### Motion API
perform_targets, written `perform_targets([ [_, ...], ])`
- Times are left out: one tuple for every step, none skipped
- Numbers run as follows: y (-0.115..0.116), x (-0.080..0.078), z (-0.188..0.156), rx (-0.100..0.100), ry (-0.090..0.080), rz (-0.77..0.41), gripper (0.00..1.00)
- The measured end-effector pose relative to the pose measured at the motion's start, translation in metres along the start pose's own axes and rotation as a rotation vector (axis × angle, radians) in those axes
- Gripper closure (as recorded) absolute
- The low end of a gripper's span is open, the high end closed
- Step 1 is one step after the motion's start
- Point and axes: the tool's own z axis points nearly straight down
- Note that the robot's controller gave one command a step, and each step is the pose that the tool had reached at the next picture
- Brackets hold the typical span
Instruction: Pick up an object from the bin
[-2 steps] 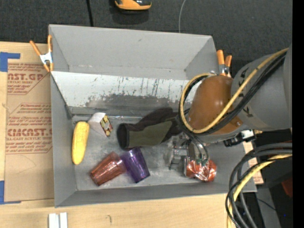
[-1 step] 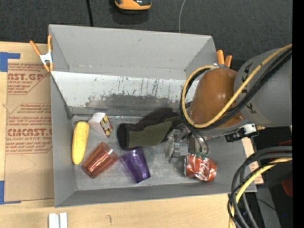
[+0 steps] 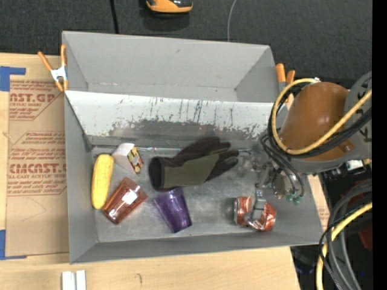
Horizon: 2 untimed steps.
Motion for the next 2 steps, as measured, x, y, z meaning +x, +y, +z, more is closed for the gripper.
perform_targets([
  [0.001, 0.0, 0.0, -0.001, 0.001, -0.001, 0.0],
  [-0.024, -0.008, 0.061, 0.0, -0.005, 0.023, 0.0],
])
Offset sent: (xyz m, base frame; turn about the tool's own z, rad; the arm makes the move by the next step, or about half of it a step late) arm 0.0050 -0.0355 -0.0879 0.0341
